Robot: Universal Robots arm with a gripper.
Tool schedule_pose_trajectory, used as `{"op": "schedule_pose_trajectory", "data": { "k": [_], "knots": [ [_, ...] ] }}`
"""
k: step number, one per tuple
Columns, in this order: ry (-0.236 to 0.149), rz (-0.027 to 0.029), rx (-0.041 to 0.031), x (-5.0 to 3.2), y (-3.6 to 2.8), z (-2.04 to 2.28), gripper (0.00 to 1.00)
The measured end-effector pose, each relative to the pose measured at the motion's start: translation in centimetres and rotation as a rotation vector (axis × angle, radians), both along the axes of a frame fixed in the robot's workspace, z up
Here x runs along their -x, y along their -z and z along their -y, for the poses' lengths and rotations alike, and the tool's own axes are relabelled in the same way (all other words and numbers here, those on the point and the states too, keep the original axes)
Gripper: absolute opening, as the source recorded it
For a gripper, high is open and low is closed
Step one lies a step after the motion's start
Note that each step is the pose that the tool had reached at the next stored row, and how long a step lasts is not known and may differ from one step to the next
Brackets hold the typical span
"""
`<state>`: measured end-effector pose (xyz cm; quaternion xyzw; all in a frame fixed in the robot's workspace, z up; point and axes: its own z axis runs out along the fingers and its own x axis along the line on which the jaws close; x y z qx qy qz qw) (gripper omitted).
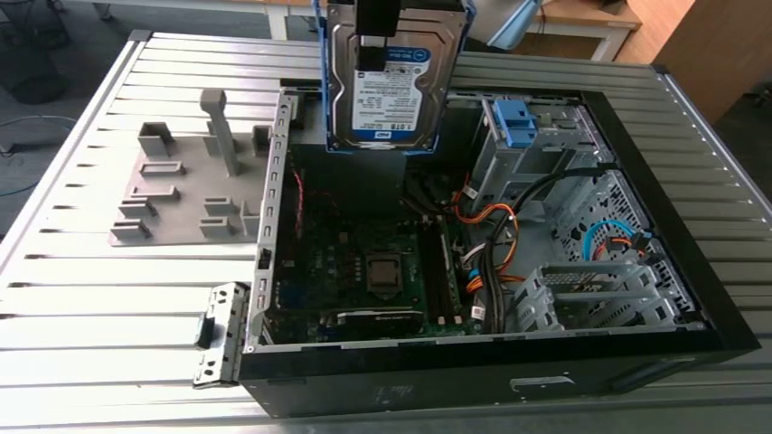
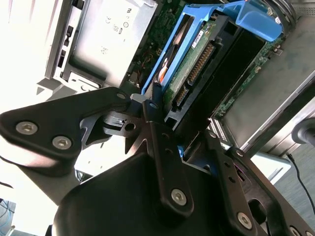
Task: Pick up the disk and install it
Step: 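Pick up the disk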
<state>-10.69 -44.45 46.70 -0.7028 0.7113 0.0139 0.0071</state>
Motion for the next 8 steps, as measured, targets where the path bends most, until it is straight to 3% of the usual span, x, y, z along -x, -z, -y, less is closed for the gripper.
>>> {"op": "schedule_pose_trajectory", "data": {
  "k": [8],
  "knots": [
    [0.000, 0.0000, 0.0000, -0.44, 0.00, 0.00, 0.36]
  ]
}}
